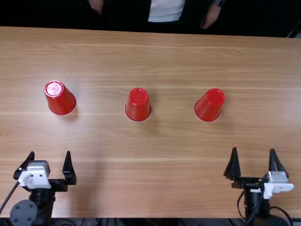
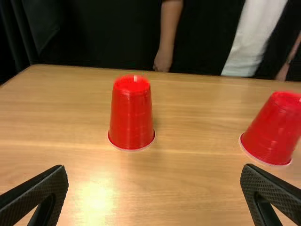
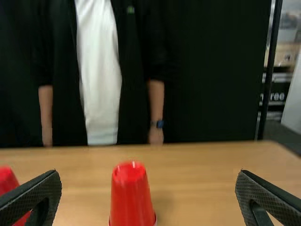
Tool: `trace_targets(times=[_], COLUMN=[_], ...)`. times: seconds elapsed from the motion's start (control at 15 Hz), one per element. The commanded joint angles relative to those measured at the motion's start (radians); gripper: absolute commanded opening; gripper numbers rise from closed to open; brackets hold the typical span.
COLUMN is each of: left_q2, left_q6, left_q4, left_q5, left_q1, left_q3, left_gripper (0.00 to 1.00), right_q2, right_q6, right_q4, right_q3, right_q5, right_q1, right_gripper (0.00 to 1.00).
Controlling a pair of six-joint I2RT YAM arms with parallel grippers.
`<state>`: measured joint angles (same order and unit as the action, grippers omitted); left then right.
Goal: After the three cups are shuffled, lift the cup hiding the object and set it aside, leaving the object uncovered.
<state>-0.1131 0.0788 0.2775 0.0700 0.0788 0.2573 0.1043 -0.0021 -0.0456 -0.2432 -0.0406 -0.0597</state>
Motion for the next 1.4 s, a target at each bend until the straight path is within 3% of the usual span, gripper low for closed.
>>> trace_targets(times=[0.0,0.13,0.27,0.6,0.87,1.0,1.33], left_q2=[-0.066,-0.211,-0.361,-0.728,-0.89,-0.978,-1.142], left_q6=[-0.007,-0.007,-0.007,-0.013,-0.086,-0.09,-0.09], left_q4=[0.017,0.113,0.266,0.728,0.803,0.897,0.939], left_q5=[0.009,0.009,0.009,-0.002,-0.009,-0.009,-0.009], left_q1=[0.006,0.016,0.016,0.038,0.044,0.044,0.041], left_q3=[0.137,0.358,0.579,1.03,1.169,1.226,1.315], left_gripper=[1.0,1.0,1.0,1.0,1.0,1.0,1.0], right_q2=[0.071,0.176,0.301,0.621,0.781,0.867,1.054], right_q6=[-0.009,-0.018,-0.057,-0.057,-0.06,-0.062,-0.053], right_q4=[0.03,0.185,0.334,0.717,0.892,0.978,1.125], right_q3=[-0.1,-0.271,-0.442,-0.798,-0.95,-1.012,-1.117], right_q5=[0.006,0.007,0.007,0.006,0.006,0.004,-0.002], right_q1=[-0.009,-0.011,-0.011,-0.008,-0.002,0.0,0.029], right_gripper=[1.0,1.0,1.0,1.0,1.0,1.0,1.0])
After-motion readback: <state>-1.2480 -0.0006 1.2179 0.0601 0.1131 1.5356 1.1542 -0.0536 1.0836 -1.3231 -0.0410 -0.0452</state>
